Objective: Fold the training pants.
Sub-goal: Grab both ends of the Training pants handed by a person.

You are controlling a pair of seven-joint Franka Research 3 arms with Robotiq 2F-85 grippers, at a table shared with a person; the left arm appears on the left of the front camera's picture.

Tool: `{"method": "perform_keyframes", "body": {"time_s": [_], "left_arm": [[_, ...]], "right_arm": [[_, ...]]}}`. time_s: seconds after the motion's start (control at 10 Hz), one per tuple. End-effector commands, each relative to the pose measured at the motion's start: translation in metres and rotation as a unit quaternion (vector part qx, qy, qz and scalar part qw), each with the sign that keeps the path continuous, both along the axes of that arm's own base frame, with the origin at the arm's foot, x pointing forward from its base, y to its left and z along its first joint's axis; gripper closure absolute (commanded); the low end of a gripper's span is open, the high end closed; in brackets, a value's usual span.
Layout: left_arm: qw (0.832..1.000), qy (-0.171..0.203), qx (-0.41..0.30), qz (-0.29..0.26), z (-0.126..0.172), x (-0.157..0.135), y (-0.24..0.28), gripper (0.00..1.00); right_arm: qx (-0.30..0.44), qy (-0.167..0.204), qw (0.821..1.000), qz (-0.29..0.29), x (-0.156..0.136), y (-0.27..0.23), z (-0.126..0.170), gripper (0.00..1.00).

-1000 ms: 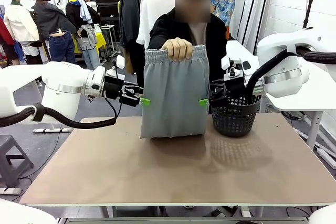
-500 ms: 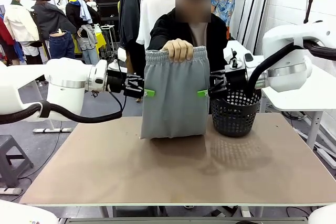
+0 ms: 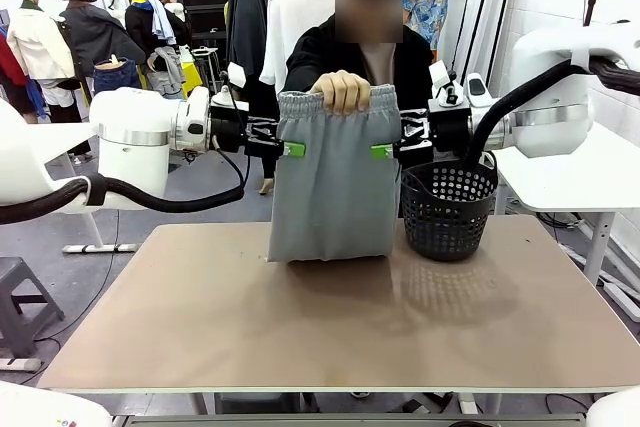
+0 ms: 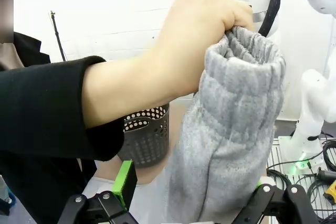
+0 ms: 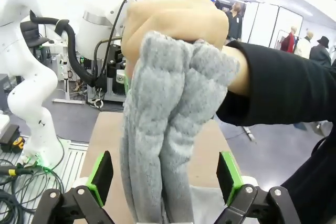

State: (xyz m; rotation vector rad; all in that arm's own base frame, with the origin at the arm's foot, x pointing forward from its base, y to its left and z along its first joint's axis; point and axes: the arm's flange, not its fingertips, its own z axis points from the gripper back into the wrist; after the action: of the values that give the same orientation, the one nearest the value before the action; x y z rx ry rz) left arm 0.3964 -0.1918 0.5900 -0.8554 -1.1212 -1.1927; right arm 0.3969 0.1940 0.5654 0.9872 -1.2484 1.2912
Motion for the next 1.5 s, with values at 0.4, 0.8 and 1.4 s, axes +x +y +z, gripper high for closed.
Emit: {"method": "perform_keyframes", "body": {"time_s": [0.4,0.8,1.4], "left_arm": [[1.000,0.007,-0.028,-0.005,0.002,0.003,-0.008,0.00],[0.999,0.014,-0.026,-0.045,0.006,-0.005,-0.017,0.00],[0.997,0.022,-0.046,-0.055,0.001,-0.006,-0.029,0.00]], "right_arm": [[0.032,-0.003,0.999,0.015,0.005,0.005,0.005,0.00],[0.041,0.012,0.999,0.015,0.020,0.010,0.004,0.00],[0.040,0.028,0.998,0.028,0.027,0.021,0.003,0.00]]}}
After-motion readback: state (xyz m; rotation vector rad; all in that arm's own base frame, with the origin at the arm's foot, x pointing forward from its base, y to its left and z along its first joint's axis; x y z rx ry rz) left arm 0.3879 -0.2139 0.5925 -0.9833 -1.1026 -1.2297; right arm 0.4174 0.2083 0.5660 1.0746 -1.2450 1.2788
